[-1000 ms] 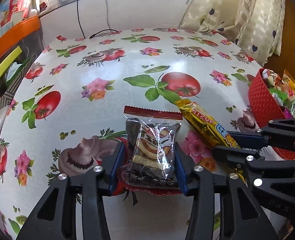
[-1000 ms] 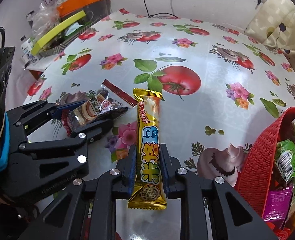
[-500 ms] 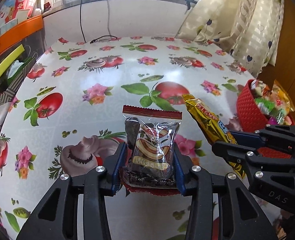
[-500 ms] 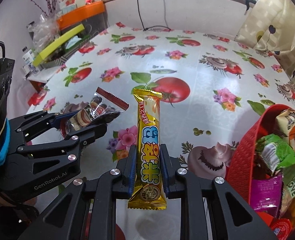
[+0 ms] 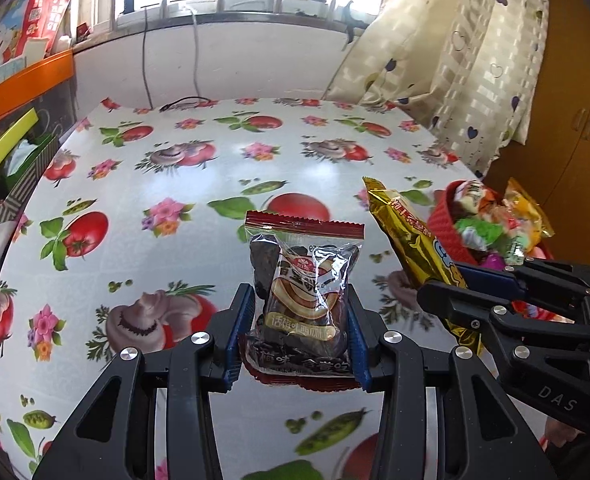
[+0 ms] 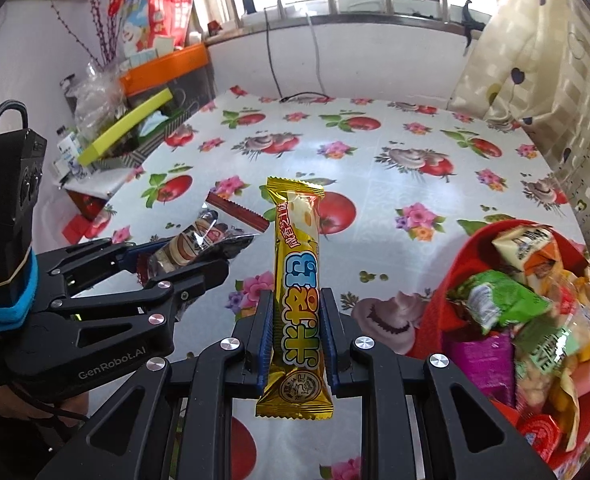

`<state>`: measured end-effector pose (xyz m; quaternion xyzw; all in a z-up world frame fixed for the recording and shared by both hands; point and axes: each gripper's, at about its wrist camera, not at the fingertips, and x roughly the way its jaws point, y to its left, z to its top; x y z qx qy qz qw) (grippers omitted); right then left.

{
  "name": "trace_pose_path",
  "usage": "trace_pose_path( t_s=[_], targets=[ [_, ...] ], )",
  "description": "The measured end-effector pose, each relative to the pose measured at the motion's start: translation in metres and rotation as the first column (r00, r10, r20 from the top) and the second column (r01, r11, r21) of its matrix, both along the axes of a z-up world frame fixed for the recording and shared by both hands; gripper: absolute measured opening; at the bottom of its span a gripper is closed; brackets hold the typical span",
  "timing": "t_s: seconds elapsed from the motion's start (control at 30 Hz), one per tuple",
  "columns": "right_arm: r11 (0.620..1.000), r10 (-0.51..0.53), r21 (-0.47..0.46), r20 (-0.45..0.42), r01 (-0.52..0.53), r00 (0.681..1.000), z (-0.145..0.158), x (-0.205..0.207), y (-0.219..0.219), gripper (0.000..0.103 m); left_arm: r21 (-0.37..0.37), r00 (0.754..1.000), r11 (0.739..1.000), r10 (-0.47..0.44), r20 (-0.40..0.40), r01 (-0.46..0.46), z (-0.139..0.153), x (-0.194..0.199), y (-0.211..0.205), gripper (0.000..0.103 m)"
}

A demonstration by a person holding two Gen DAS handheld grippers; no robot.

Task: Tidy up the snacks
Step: 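Carry the silver snack and gold candy bar over the red basket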

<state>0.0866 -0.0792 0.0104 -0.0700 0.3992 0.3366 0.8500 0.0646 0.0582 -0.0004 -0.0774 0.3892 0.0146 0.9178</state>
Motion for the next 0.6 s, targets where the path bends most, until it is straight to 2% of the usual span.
trace_pose_path(
  t_s=[0.27,0.6],
  targets=[
    [0.998,-0.059,0.041,0.041,0.057,0.997,0.018,-0.005,-0.032,0.018,0.003,0.998,0.999,-0.053,0.033,0.053,0.016,0.005,-0.025,0.044],
    [0.988,-0.146,0.064,0.052,0.142,0.988,0.025,-0.003,-0.075,0.018,0.011,0.989,0.991,-0.136,0.064,0.136,0.029,0.015,-0.065,0.044]
  ],
)
